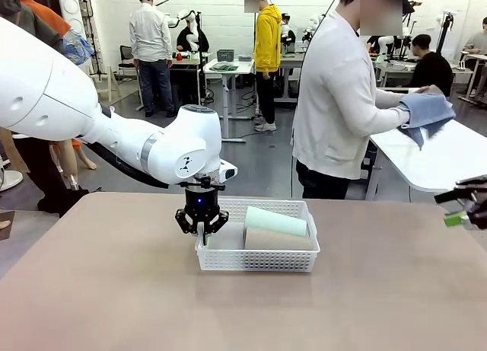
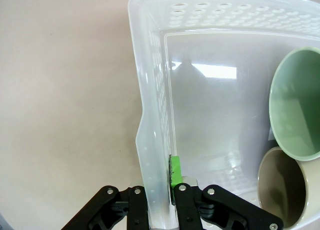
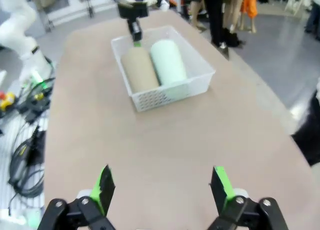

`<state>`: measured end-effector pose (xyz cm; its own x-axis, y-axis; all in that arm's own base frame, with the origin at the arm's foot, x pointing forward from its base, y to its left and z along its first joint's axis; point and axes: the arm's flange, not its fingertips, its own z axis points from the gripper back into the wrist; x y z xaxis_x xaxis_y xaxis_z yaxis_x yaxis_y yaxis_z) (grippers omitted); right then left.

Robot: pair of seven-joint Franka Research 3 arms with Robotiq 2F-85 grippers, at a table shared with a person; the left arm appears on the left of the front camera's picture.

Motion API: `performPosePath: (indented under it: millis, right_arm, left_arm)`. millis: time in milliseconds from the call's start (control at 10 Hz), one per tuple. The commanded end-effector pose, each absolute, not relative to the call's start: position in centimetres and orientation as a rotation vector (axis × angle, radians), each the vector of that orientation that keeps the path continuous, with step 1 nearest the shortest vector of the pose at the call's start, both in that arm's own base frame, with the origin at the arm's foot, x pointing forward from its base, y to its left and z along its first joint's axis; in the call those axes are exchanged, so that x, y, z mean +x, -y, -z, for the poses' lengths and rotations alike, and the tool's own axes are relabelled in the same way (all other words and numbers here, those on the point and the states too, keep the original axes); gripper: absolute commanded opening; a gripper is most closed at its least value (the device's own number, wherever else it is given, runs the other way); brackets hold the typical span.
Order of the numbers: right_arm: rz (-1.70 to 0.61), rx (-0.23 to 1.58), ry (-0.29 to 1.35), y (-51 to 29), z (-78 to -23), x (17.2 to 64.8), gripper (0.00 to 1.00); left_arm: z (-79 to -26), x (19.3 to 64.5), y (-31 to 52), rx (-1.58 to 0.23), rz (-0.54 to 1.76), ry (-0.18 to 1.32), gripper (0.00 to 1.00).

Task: Clean and organize the cups into the basket.
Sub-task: Pick up the Reusable plastic cup from the right side of the table and stack it inside the Organizing basket in the center of the table.

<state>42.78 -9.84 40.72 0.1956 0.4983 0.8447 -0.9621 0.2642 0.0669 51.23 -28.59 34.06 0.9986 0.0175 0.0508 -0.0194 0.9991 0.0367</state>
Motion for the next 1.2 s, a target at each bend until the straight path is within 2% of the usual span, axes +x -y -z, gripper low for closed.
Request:
performPosePath:
  millis: [0, 300, 400, 1100]
  right_arm:
    - [-1.261, 0.687, 0.750, 10.8, -40.1, 44.3, 1.00]
    - [-1.260, 0.706, 0.804, 12.2, -38.6, 45.1, 1.00]
    - [-1.237, 0.697, 0.758, 11.4, -39.1, 44.1, 1.00]
    - [-1.237, 0.697, 0.758, 11.4, -39.1, 44.1, 1.00]
  left_arm:
    - [-33.8, 51.1, 28.5, 0.042, -0.012, 0.049, 0.00]
    - [-33.8, 51.1, 28.5, 0.042, -0.012, 0.049, 0.00]
    - [-33.8, 51.1, 28.5, 0.042, -0.012, 0.049, 0.00]
    - [-33.8, 51.1, 28.5, 0.042, -0.012, 0.049, 0.00]
